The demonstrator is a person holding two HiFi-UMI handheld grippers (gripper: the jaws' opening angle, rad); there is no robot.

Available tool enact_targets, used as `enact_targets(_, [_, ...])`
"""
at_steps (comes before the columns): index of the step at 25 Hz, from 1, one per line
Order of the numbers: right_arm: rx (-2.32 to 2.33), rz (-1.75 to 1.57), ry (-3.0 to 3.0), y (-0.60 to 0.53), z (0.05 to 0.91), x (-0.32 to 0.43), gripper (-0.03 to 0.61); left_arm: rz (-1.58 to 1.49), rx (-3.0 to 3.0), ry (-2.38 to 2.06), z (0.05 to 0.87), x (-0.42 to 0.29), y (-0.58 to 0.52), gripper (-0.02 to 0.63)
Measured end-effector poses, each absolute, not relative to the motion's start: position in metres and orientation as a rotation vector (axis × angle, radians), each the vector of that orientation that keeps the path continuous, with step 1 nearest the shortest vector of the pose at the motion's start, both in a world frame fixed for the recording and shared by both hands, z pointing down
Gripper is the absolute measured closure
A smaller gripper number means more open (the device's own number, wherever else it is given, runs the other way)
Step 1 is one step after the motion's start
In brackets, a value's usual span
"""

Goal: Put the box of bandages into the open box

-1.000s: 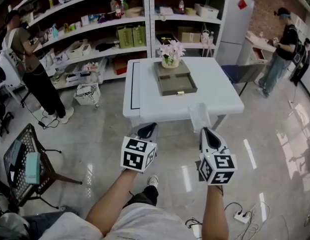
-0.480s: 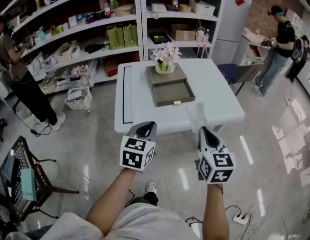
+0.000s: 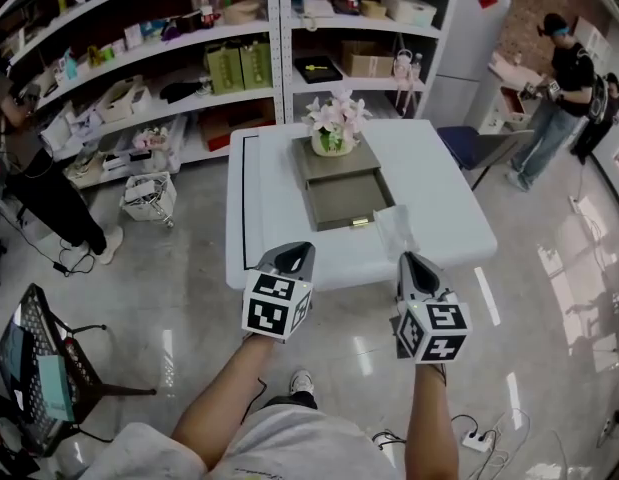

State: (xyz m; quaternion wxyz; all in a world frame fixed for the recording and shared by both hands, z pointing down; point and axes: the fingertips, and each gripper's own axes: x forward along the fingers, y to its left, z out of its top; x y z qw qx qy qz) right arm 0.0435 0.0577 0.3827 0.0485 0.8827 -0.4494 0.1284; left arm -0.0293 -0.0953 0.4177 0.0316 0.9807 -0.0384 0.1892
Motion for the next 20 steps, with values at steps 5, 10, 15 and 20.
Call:
enact_targets(5, [2.677,0.408,-1.357,0.033,0.386,0.059,0.572,0.592,3.008,-0.102,0.424,-0.011,-0.119,0.611])
enact_targets(10, [2.665,0.416,-1.338,0.020,0.384,0.074,0.572,0.594,2.992,-0.075,0.428,0.005,-0.132,0.611])
enact_targets(15, [2.641,0.427,-1.345,0.007,0.387,0.083,0.572,0.589,2.987,-0.065,0.431,0.016,-0.144,0.611])
enact_targets(20, [2.608,0.438,-1.373,-0.005,0.393,0.090,0.572,0.591,2.990,-0.071,0.434,0.023,-0.154,0.611])
